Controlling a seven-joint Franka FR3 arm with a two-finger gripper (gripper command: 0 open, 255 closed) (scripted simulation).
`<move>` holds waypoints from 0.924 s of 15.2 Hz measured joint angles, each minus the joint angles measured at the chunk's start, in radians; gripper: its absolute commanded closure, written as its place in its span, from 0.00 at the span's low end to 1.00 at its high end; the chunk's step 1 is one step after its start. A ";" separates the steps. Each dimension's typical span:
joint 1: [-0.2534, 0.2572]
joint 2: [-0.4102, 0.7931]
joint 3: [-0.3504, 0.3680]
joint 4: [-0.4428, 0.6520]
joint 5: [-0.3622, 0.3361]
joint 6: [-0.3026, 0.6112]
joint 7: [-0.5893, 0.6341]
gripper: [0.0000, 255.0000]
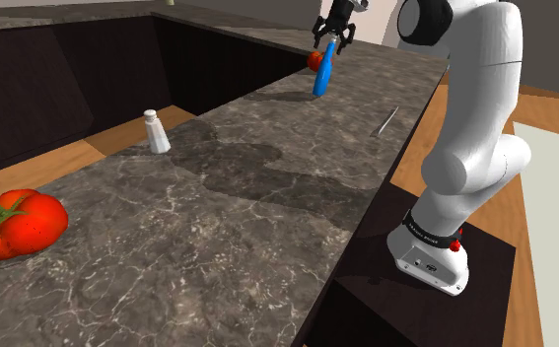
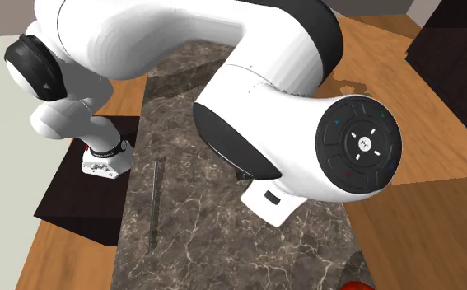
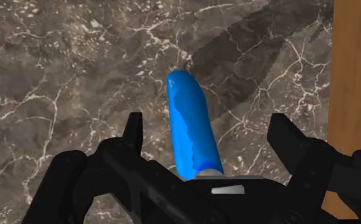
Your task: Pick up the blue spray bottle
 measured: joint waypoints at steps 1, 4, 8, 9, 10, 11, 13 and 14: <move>-0.003 -0.001 -0.002 -0.002 0.004 0.006 0.006 0.00; 0.001 -0.019 -0.006 -0.043 0.005 0.043 0.001 0.00; 0.007 -0.058 -0.005 -0.108 0.001 0.107 -0.020 0.00; 0.012 -0.081 -0.006 -0.142 -0.005 0.122 -0.024 1.00; 0.009 -0.100 -0.010 -0.173 -0.009 0.131 -0.038 1.00; 0.004 -0.119 -0.016 -0.207 -0.015 0.141 -0.054 1.00; -0.007 -0.100 -0.017 -0.180 -0.007 0.129 -0.061 1.00; -0.010 -0.103 -0.018 -0.180 -0.007 0.136 -0.067 1.00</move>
